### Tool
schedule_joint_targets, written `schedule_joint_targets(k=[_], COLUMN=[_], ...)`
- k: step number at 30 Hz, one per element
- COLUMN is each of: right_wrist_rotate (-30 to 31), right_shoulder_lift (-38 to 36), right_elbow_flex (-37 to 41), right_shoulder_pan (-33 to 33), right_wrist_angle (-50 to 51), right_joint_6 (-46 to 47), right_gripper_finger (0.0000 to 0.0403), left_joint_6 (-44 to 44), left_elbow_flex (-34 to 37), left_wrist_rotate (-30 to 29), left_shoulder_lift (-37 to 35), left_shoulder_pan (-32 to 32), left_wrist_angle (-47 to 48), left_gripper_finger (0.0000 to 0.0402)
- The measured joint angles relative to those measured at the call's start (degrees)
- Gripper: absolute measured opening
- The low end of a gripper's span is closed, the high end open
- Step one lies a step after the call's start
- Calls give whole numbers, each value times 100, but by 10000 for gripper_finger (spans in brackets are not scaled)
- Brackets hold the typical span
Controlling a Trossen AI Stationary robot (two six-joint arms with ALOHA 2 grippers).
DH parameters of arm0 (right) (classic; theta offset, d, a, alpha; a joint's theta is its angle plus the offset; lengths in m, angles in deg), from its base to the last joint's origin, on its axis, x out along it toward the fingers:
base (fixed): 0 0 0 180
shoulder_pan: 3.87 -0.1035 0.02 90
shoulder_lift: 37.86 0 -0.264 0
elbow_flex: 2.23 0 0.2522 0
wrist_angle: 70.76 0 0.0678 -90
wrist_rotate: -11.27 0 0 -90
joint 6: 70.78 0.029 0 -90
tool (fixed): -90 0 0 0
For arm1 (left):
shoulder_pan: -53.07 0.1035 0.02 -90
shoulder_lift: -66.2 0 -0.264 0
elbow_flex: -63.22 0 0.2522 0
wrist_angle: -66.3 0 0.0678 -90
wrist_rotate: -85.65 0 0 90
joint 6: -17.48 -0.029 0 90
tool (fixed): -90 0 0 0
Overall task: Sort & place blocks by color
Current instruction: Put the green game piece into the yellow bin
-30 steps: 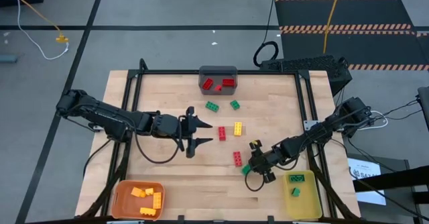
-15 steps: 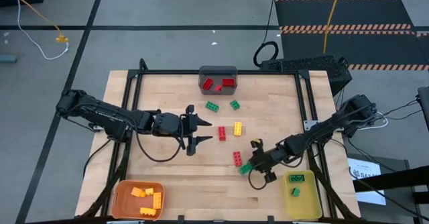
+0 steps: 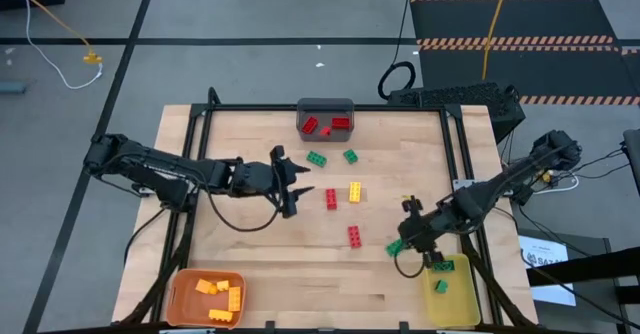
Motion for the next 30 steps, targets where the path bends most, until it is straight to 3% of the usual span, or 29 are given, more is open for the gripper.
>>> schedule_joint_targets(k=[6, 9, 12, 21, 30], right_wrist_rotate=[-1401, -1907, -2056, -2092, -2387], right_shoulder_lift=[-153, -156, -156, 8, 87], right_elbow_flex=[-143, -143, -143, -64, 305], right_shoulder_pan=[-277, -512, -792, -1513, -1860], right_wrist_angle=[753, 1014, 1076, 1094, 1135], right_joint_6=[1448, 2102, 2618, 3849, 4762], right_gripper_finger=[119, 119, 119, 122, 161], left_joint_6=[-62, 2, 178, 1018, 1020], left_elbow_flex=[0, -2, -2, -11, -4], left_wrist_rotate=[-161, -591, -826, -817, -746], left_shoulder_lift=[0, -2, -2, 147, 250], left_shoulder_pan=[168, 273, 387, 659, 671], left_wrist_angle=[-627, -805, -681, 208, 399], left_gripper_finger=[227, 227, 227, 227, 227])
